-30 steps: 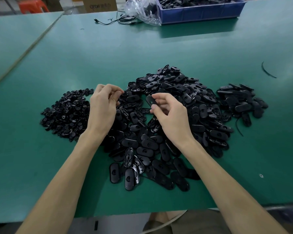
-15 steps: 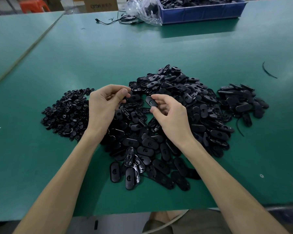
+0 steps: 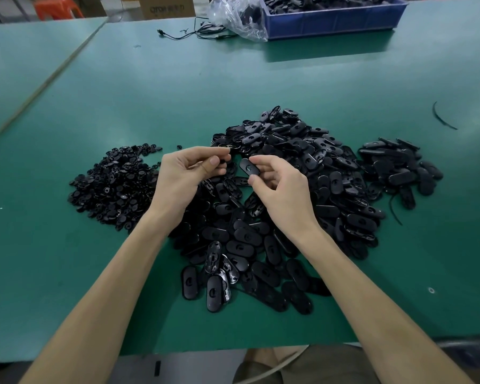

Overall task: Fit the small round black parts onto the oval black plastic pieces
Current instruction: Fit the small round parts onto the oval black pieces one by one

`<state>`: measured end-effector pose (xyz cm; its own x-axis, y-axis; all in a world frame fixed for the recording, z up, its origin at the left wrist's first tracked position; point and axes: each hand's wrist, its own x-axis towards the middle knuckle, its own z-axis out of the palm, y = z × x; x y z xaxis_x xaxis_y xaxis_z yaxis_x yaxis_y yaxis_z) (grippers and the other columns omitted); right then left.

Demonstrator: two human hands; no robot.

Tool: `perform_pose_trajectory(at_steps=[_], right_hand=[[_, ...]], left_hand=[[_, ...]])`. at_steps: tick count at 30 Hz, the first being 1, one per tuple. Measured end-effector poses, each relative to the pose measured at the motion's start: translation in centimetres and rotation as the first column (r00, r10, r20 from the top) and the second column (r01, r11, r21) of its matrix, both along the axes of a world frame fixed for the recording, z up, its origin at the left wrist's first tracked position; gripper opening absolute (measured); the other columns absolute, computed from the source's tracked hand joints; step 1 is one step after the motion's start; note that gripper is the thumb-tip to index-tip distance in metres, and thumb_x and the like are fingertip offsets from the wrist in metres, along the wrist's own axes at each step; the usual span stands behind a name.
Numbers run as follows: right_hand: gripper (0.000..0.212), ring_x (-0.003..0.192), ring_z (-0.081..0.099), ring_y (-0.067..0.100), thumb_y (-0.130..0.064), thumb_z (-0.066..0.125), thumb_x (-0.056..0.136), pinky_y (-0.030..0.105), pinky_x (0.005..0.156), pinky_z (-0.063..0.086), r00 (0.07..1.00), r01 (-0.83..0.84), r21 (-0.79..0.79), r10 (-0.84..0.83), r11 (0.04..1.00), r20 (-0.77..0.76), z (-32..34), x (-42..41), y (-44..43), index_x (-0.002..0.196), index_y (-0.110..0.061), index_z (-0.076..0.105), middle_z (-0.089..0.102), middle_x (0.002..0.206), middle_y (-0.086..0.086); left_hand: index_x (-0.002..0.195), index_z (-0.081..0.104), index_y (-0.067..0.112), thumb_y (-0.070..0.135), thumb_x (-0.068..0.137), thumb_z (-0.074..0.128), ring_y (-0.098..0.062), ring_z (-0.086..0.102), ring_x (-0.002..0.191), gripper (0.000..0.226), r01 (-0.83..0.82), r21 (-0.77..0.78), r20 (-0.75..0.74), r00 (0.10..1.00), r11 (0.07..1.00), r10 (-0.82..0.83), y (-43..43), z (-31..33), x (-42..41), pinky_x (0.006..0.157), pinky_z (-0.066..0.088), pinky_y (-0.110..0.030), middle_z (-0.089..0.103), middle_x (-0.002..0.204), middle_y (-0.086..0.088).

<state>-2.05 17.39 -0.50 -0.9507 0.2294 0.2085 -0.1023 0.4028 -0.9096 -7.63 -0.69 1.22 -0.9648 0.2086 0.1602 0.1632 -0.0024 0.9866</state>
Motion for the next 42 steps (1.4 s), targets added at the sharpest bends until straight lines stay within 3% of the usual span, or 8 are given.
perform_pose_trajectory(at_steps=[9, 22, 31, 36, 42], right_hand=[[0.032, 0.099, 0.067, 0.007, -0.009, 0.071, 0.098, 0.019, 0.090, 0.055, 1.000, 0.009, 0.006, -0.009, 1.000, -0.016, 0.02, -0.02, 0.01, 0.129, -0.016, 0.070, 0.071, 0.115, -0.002], [0.031, 0.098, 0.067, 0.006, -0.009, 0.070, 0.098, 0.017, 0.088, 0.054, 1.000, 0.001, 0.007, -0.001, 1.000, -0.017, -0.08, 0.10, 0.13, 0.127, -0.016, 0.071, 0.071, 0.113, -0.003], [0.029, 0.097, 0.067, 0.008, -0.008, 0.070, 0.098, 0.021, 0.089, 0.055, 1.000, -0.014, -0.013, 0.014, 1.000, -0.008, -0.11, 0.14, 0.06, 0.125, -0.017, 0.071, 0.071, 0.112, -0.003], [0.030, 0.097, 0.067, 0.008, -0.008, 0.070, 0.097, 0.021, 0.089, 0.056, 1.000, -0.018, -0.017, 0.018, 1.000, -0.011, -0.29, 0.14, 0.09, 0.126, -0.017, 0.072, 0.071, 0.112, -0.002], [0.030, 0.096, 0.067, 0.007, -0.008, 0.071, 0.097, 0.014, 0.086, 0.053, 0.999, -0.038, -0.001, 0.038, 0.999, -0.032, -0.38, 0.18, 0.18, 0.122, -0.022, 0.075, 0.071, 0.113, -0.005]], left_hand=[[0.117, 0.074, 0.005, -0.004, 0.094, 0.066, -0.020, 0.075, 0.099, 0.026, 0.053, -0.004, 0.009, 0.999, 0.999, -0.053, 0.07, -0.33, -0.15, 0.091, 0.058, -0.026, 0.078, 0.108, -0.012], [0.100, 0.073, 0.007, 0.009, 0.096, 0.069, -0.014, 0.069, 0.075, 0.005, 0.020, -0.048, 0.011, 1.000, 0.999, -0.020, 0.47, -0.22, 0.13, 0.068, 0.059, -0.024, 0.077, 0.086, -0.006], [0.104, 0.072, 0.002, 0.006, 0.093, 0.072, -0.023, 0.075, 0.088, 0.012, 0.081, -0.006, 0.023, 0.996, 0.997, -0.081, 0.42, -0.12, 0.33, 0.077, 0.062, -0.029, 0.077, 0.095, -0.012], [0.100, 0.075, 0.006, 0.003, 0.091, 0.075, -0.017, 0.075, 0.089, 0.009, 0.073, -0.040, 0.012, 0.997, 0.997, -0.072, 0.65, -0.14, 0.54, 0.076, 0.059, -0.025, 0.077, 0.093, -0.006], [0.097, 0.078, 0.010, 0.007, 0.090, 0.077, -0.011, 0.068, 0.073, 0.007, 0.033, -0.165, -0.055, 0.998, 0.986, -0.042, 0.83, -0.10, 0.69, 0.066, 0.057, -0.024, 0.076, 0.082, 0.002]])
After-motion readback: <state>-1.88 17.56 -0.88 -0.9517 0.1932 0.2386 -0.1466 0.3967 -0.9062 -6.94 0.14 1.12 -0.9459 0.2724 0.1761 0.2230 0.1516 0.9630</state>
